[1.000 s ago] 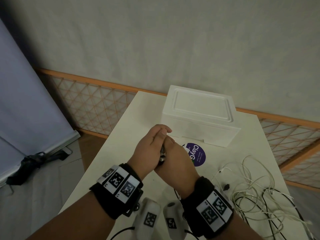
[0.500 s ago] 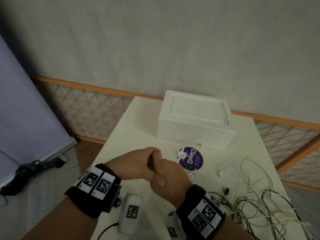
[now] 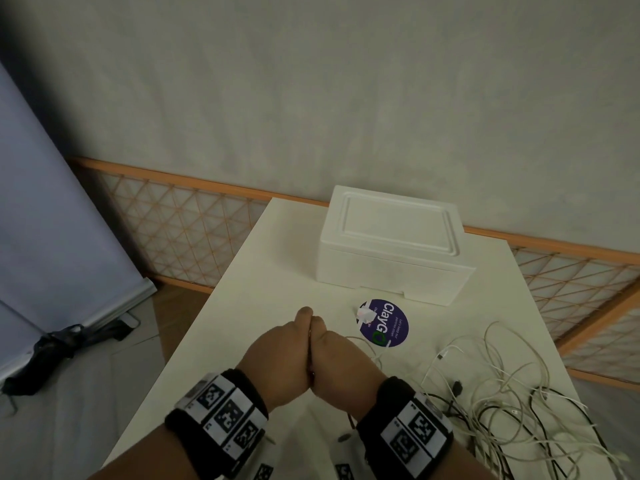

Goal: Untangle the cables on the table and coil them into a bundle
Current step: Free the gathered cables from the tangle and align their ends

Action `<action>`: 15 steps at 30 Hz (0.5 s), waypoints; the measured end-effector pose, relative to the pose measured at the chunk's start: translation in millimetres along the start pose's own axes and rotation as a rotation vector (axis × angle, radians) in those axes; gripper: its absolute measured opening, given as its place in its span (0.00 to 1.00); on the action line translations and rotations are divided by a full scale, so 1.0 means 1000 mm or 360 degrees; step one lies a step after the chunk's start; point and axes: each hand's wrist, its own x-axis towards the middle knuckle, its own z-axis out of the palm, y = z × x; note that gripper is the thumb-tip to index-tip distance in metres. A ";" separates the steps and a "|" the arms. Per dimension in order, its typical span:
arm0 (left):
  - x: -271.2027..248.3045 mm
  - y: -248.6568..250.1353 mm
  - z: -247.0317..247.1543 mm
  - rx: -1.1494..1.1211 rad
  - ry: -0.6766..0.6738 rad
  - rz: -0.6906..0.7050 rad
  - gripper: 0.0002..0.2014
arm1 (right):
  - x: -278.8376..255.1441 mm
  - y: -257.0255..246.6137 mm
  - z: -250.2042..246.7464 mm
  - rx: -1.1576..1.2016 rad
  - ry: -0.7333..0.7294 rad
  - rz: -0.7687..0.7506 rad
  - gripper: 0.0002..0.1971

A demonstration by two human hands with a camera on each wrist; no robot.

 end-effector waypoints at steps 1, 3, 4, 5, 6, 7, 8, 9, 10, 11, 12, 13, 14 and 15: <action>-0.001 -0.002 0.004 0.0068 0.0040 -0.0021 0.34 | 0.001 0.001 -0.001 0.0088 -0.0008 0.0033 0.24; -0.002 -0.003 0.011 0.0244 0.0095 -0.0027 0.39 | 0.003 0.004 0.000 0.0219 -0.0004 0.0105 0.27; -0.002 -0.003 0.015 0.0311 0.0111 0.0000 0.40 | 0.004 0.004 0.001 0.0237 0.0008 0.0135 0.29; -0.002 -0.002 0.017 0.0361 0.0113 0.0034 0.40 | 0.004 0.004 0.003 0.0224 0.0018 0.0169 0.30; -0.002 -0.002 0.017 0.0385 0.0098 0.0061 0.39 | 0.004 0.003 0.006 0.0200 0.0035 0.0196 0.30; -0.002 -0.003 0.016 0.0318 0.0062 0.0084 0.39 | 0.004 0.003 0.009 0.0186 0.0050 0.0218 0.31; 0.000 -0.007 0.013 0.0133 -0.0020 0.0121 0.40 | 0.003 0.002 0.011 0.0191 0.0070 0.0235 0.30; 0.000 -0.010 0.008 -0.0169 -0.0154 0.0142 0.41 | 0.001 0.002 0.013 0.0206 0.0100 0.0240 0.29; 0.000 -0.016 0.004 -0.0548 -0.0273 0.0134 0.42 | 0.000 0.001 0.012 0.0215 0.0127 0.0233 0.28; -0.001 -0.021 0.001 -0.0958 -0.0324 0.0097 0.41 | -0.001 0.001 0.011 0.0218 0.0154 0.0218 0.27; -0.001 -0.024 0.001 -0.1358 -0.0283 -0.0003 0.41 | -0.001 0.001 0.010 0.0216 0.0175 0.0217 0.27; -0.001 -0.023 0.002 -0.1731 -0.0182 -0.0149 0.39 | 0.001 0.001 0.010 0.0206 0.0190 0.0223 0.27; -0.001 -0.019 0.003 -0.2005 -0.0064 -0.0316 0.36 | 0.003 0.000 0.010 0.0168 0.0192 0.0232 0.28; -0.001 -0.013 0.006 -0.2176 0.0044 -0.0445 0.32 | 0.005 -0.001 0.013 0.0106 0.0186 0.0222 0.27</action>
